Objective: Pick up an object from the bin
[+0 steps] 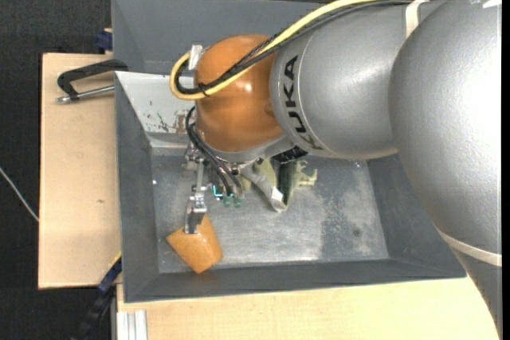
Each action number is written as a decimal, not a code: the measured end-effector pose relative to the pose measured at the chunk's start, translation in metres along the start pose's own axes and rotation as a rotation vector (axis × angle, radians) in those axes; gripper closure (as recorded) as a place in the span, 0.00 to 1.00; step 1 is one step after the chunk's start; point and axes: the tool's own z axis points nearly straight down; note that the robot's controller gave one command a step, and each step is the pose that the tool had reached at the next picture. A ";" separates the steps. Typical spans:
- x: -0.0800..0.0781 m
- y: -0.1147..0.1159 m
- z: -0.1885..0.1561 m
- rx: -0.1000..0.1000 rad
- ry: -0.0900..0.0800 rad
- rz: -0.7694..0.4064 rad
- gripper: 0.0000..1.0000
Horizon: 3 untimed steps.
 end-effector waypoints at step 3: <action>-0.030 -0.159 0.065 0.004 -0.016 -0.276 0.00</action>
Offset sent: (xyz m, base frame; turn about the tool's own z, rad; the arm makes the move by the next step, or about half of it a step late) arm -0.0298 -0.0226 -0.0856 -0.2509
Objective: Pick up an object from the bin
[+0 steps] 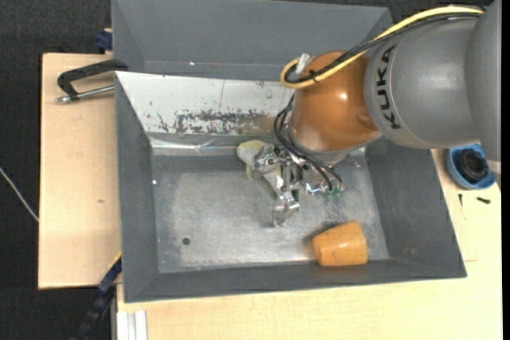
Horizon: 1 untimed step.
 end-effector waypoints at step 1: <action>-0.009 -0.052 0.012 -0.008 0.005 -0.059 0.00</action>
Offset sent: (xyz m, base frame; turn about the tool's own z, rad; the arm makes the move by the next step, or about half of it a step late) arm 0.0226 -0.0474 -0.0120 -0.0601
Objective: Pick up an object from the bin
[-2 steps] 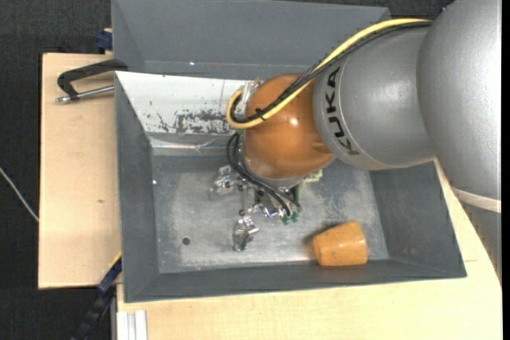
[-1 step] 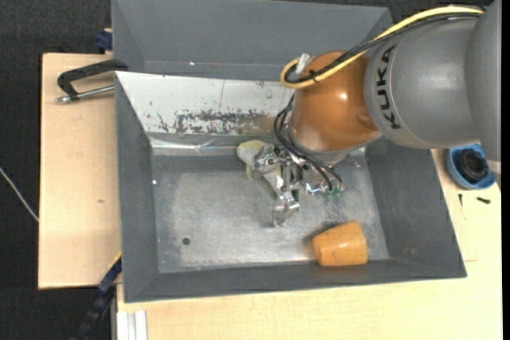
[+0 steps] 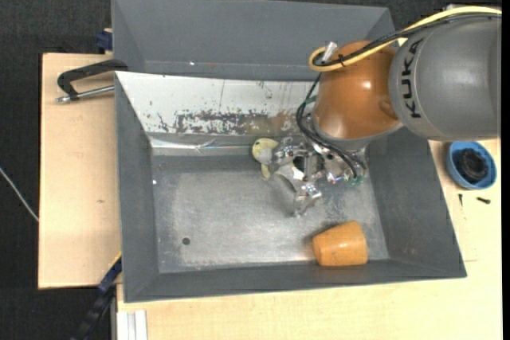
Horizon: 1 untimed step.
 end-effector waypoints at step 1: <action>0.026 -0.056 -0.004 0.002 0.001 -0.132 0.00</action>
Offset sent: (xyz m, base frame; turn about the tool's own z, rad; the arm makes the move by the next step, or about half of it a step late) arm -0.0064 -0.0615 0.0025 -0.1335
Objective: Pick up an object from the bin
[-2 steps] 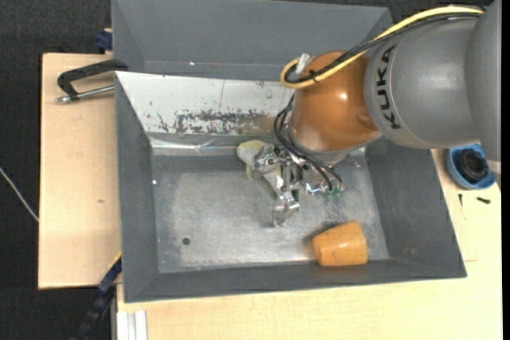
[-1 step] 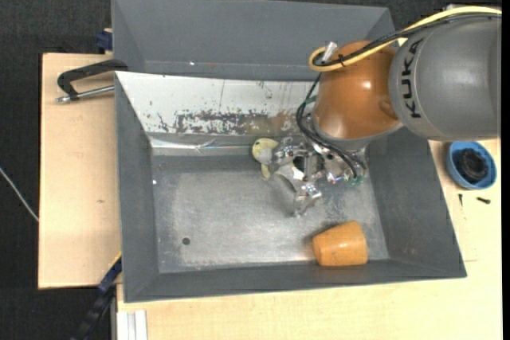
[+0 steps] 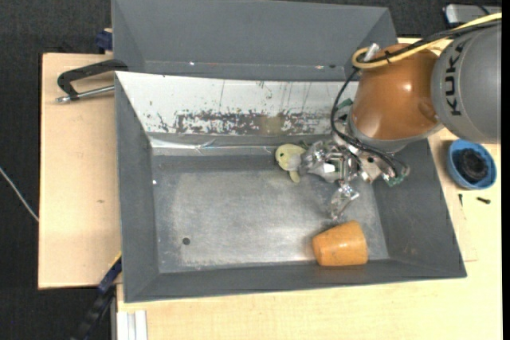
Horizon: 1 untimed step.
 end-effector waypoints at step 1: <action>0.011 -0.068 -0.015 0.003 -0.003 -0.066 0.00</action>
Offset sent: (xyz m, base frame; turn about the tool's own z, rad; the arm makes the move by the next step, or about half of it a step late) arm 0.0192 -0.0633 0.0136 -0.0709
